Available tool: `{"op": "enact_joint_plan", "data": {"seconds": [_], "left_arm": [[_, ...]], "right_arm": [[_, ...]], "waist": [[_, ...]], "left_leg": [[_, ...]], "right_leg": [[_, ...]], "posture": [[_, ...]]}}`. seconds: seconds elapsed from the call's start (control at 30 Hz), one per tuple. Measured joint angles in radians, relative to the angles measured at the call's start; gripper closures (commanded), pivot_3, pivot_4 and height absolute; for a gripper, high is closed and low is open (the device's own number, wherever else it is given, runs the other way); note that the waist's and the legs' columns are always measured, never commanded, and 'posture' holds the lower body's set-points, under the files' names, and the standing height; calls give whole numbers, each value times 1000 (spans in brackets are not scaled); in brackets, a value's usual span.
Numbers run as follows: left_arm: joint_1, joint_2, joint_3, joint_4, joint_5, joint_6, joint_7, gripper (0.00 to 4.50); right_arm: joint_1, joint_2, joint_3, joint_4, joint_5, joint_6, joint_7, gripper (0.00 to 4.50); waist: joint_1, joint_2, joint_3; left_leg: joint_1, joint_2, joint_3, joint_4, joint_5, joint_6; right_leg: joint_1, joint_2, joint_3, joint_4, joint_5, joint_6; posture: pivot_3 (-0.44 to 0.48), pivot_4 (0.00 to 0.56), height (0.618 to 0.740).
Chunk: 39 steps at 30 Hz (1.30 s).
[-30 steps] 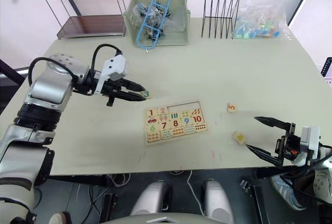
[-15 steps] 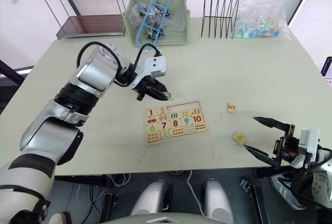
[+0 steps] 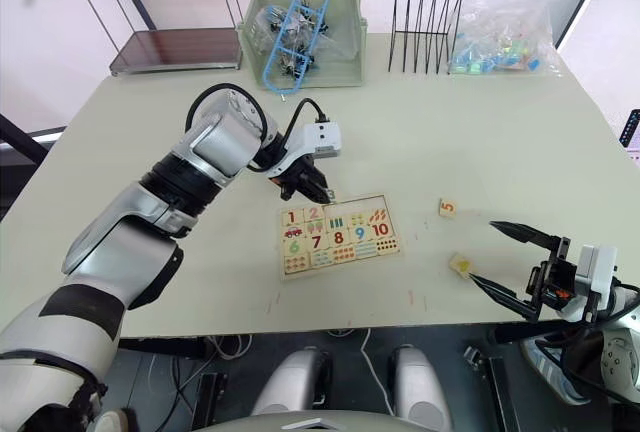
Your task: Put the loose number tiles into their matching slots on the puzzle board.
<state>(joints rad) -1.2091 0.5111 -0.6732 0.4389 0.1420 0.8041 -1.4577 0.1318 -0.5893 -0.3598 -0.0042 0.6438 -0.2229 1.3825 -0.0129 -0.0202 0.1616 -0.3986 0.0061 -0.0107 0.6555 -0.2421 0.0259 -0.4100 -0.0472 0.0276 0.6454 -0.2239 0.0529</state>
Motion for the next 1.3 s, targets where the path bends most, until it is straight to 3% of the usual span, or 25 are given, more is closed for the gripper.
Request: {"op": "enact_joint_plan", "data": {"seconds": [0.27, 1.3], "left_arm": [[4, -26, -44, 5, 44, -26, 2, 3539], [43, -58, -46, 17, 103, -95, 15, 3539]], "right_arm": [[9, 7, 0, 0, -6, -3, -17, 0], [39, 15, 0, -18, -15, -44, -28, 0]], "waist": [[0, 0, 0], [1, 0, 0]], "left_leg": [[0, 0, 0, 0, 0, 0], [0, 0, 0, 0, 0, 0]], "right_leg": [[0, 0, 0, 0, 0, 0], [0, 0, 0, 0, 0, 0]], "posture": [[0, 150, 740], [0, 150, 740]]}}
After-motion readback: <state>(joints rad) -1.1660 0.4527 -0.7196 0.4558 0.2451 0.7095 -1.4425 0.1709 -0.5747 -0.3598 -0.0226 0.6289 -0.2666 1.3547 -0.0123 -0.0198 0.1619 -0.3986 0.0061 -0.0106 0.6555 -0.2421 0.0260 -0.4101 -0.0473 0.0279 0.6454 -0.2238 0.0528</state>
